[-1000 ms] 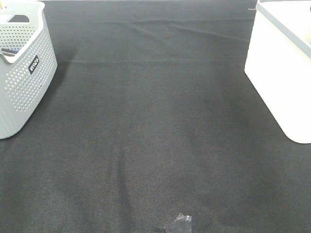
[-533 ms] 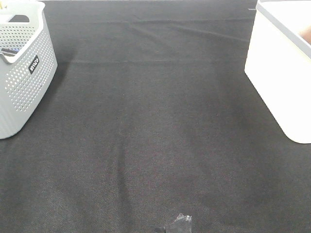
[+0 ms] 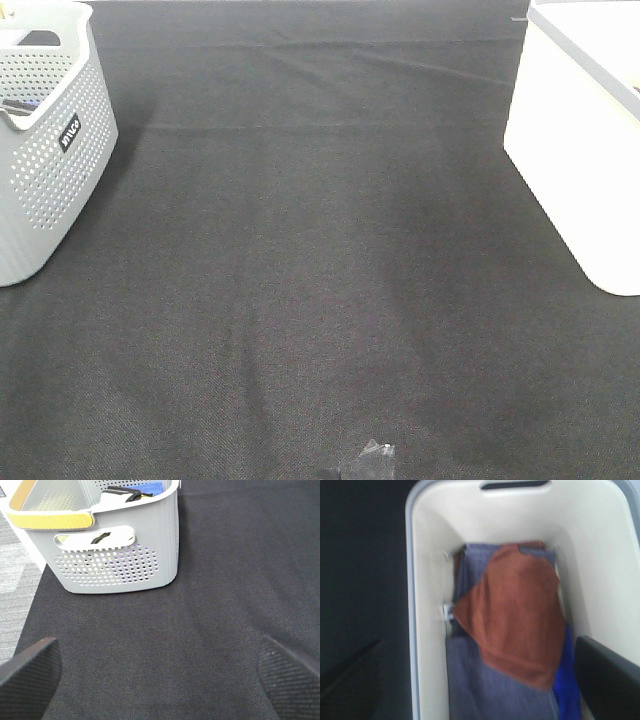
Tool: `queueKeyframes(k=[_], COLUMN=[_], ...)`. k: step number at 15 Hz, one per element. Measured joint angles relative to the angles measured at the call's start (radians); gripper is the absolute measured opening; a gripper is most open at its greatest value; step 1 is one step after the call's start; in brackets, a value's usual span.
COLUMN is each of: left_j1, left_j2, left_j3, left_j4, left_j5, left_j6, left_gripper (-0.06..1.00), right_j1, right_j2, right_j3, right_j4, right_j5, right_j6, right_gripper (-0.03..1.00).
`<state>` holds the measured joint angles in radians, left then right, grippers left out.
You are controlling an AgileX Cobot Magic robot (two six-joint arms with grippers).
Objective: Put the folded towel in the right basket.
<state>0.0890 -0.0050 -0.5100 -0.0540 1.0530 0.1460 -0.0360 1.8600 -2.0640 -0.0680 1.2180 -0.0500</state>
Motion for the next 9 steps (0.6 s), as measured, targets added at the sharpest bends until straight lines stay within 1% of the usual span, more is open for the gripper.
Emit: queueKeyframes(k=[1,2,3,6,7,9], left_j1=[0.0,0.0,0.0,0.0,0.0,0.0], left_j2=[0.0,0.0,0.0,0.0,0.0,0.0], left_j3=[0.0,0.0,0.0,0.0,0.0,0.0], left_j4=[0.0,0.0,0.0,0.001,0.001,0.001], left_j5=[0.0,0.0,0.0,0.0,0.0,0.0], left_j6=[0.0,0.0,0.0,0.0,0.0,0.0], left_gripper=[0.99,0.99,0.99,0.99,0.99,0.99], right_j1=[0.003,0.003,0.003,0.003,0.003,0.003], right_j2=[-0.095,-0.095,-0.192,-0.579,-0.695,-1.004], right_j3=[0.117,0.117,0.231,0.64,0.755,1.003], right_j4=[-0.026,-0.026,-0.035,-0.041,-0.041,-0.041], right_j5=[0.001,0.001,-0.001,-0.001,0.0,0.003], right_j6=[0.041,0.041,0.07,0.083,0.086,0.091], right_gripper=[0.96,0.96,0.96,0.96,0.96,0.96])
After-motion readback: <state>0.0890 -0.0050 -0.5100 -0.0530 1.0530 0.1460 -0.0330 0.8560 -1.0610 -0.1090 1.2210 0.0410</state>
